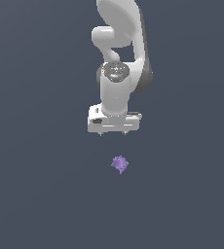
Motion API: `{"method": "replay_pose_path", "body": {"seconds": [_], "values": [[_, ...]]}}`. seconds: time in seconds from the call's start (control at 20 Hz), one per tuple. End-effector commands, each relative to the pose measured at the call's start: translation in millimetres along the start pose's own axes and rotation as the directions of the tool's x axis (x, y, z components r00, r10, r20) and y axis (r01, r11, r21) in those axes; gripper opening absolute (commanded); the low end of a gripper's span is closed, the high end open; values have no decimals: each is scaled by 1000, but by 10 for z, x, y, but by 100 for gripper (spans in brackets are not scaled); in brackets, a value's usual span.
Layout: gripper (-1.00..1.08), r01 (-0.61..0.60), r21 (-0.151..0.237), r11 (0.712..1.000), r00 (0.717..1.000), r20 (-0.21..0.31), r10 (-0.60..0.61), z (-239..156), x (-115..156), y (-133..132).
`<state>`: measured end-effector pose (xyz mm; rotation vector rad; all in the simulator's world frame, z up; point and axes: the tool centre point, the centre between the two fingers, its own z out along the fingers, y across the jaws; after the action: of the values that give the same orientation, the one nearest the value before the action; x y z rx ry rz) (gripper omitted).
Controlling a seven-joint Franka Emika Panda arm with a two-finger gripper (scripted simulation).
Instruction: Pick up the object and move it to a goal position.
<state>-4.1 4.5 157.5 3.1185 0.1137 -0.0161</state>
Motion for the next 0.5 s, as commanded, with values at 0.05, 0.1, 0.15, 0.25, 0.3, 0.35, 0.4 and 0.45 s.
{"method": "replay_pose_path", "body": {"seconds": [0.05, 0.1, 0.15, 0.25, 0.3, 0.35, 0.4, 0.45], "values": [[100, 1, 0, 1000, 1000, 0, -1, -1, 1, -5], [100, 5, -1, 1000, 1000, 1, -5, -4, 4, -19], [100, 11, -2, 1000, 1000, 2, -11, -8, 10, -42], [100, 30, -7, 1000, 1000, 5, -30, -23, 24, -116], [100, 39, -9, 999, 999, 7, -39, -31, 31, -154], [100, 45, -11, 999, 999, 9, -45, -38, 35, -183], [100, 48, -12, 999, 999, 10, -48, -43, 37, -202], [100, 49, -13, 999, 999, 10, -49, -47, 37, -212]]}}
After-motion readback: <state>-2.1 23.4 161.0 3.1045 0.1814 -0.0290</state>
